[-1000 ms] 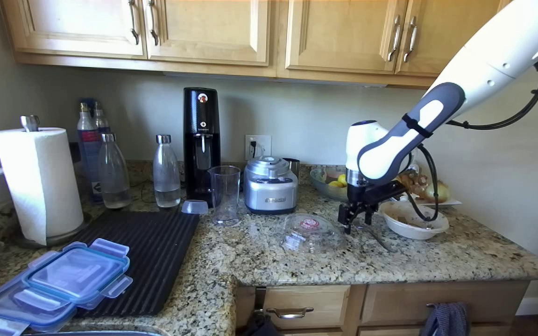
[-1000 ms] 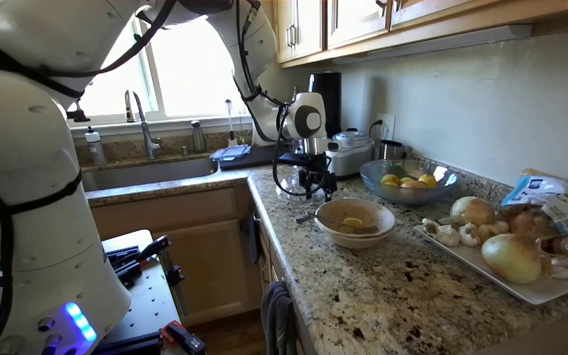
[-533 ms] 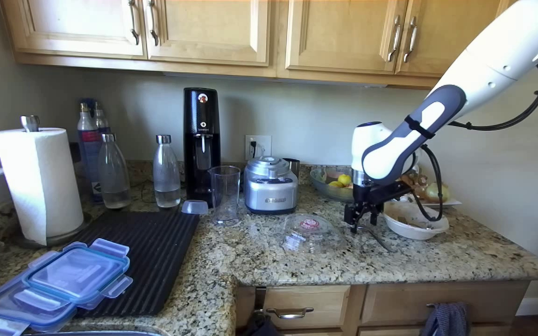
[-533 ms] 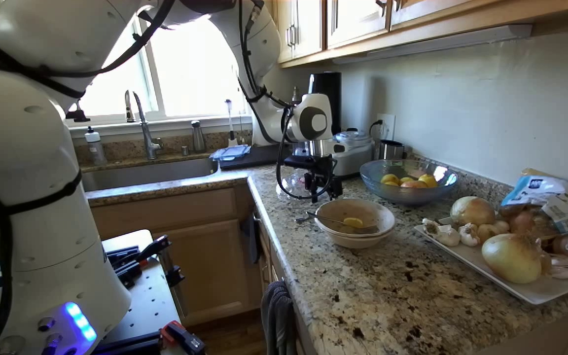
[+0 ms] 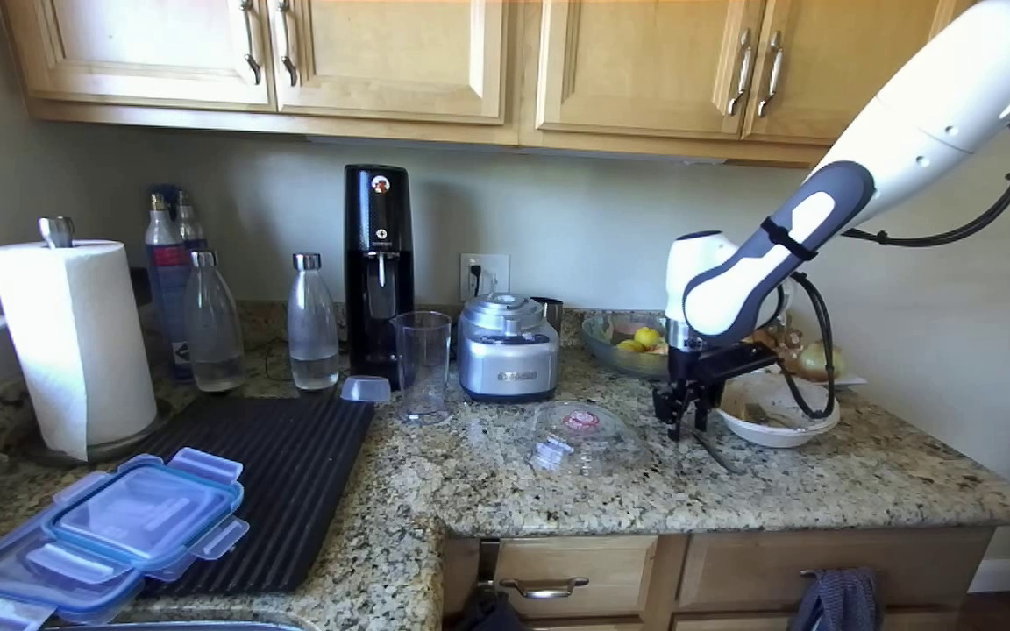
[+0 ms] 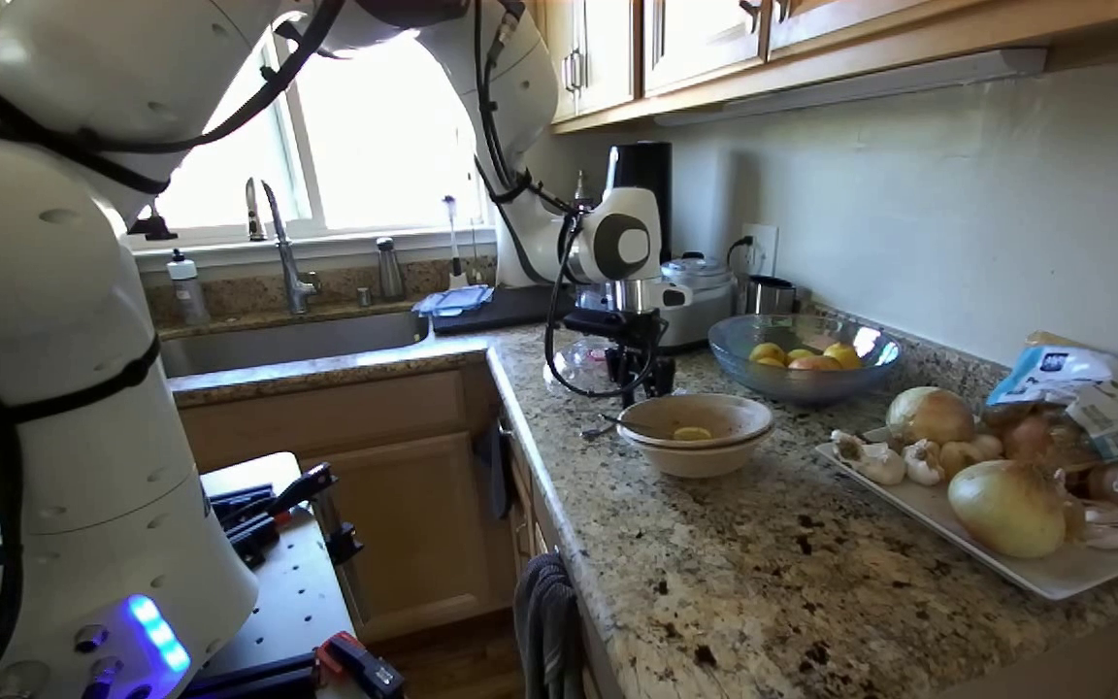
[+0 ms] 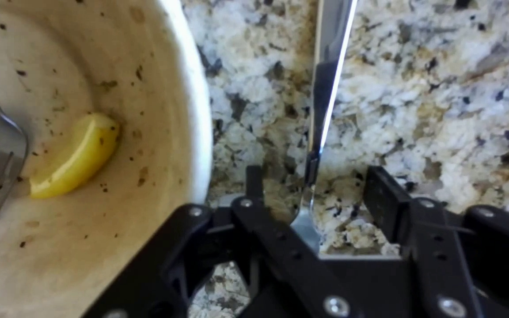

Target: Put the bowl on the right on top of the bowl on the left, place the silver forks in the topmost bowl

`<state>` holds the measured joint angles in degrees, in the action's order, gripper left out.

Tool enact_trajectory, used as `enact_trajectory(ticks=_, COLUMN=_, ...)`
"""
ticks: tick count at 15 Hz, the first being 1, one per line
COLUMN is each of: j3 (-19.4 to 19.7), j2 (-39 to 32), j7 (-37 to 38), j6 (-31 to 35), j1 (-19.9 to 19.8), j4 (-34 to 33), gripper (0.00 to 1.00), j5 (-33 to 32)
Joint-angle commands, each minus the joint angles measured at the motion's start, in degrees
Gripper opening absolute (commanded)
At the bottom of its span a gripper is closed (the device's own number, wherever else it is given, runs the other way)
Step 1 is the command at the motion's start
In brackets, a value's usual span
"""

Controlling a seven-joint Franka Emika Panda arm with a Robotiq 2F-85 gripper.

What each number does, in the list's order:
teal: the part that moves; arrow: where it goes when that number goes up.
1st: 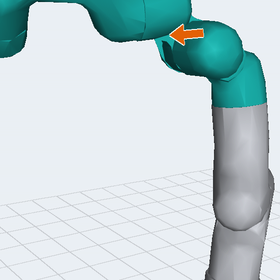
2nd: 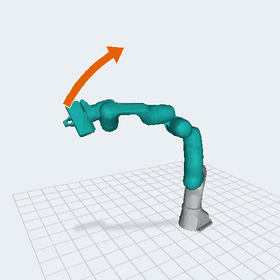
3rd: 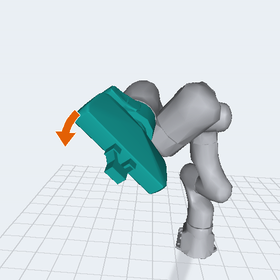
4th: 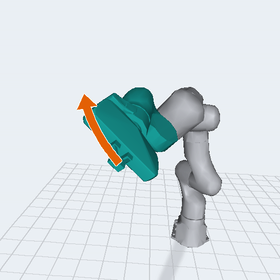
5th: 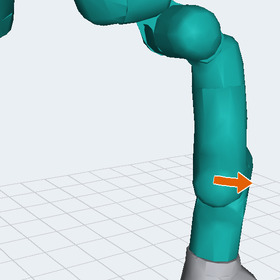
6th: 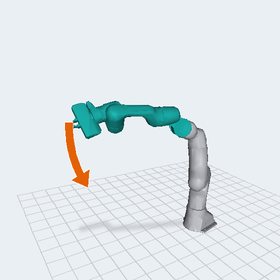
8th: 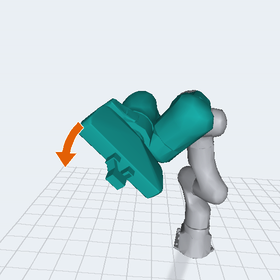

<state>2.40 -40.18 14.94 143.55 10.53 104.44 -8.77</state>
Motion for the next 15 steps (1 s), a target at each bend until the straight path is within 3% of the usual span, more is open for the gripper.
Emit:
enact_trajectory(ticks=1, j3=-0.57, j2=0.80, j7=-1.15, j6=1.29, j1=-0.58, j4=1.51, gripper=0.31, j5=1.36)
enact_trajectory(ticks=4, j3=-0.51, j2=1.33, j7=-1.02, j6=1.65, j1=-0.37, j4=1.85, gripper=0.11, j5=1.36)
enact_trajectory(ticks=6, j3=-0.25, j2=1.36, j7=-0.92, j6=1.83, j1=-0.33, j4=2.07, gripper=0.07, j5=1.15)
enact_trajectory(ticks=8, j3=0.26, j2=1.31, j7=-0.70, j6=1.75, j1=-0.29, j4=2.33, gripper=0.04, j5=0.89)
enact_trajectory(ticks=11, j3=0.71, j2=1.45, j7=-0.60, j6=1.85, j1=-0.39, j4=2.64, gripper=0.09, j5=0.79)
enact_trajectory(ticks=15, j3=0.46, j2=3.17, j7=-0.56, j6=0.11, j1=-0.12, j4=3.36, gripper=0.08, j5=1.03)
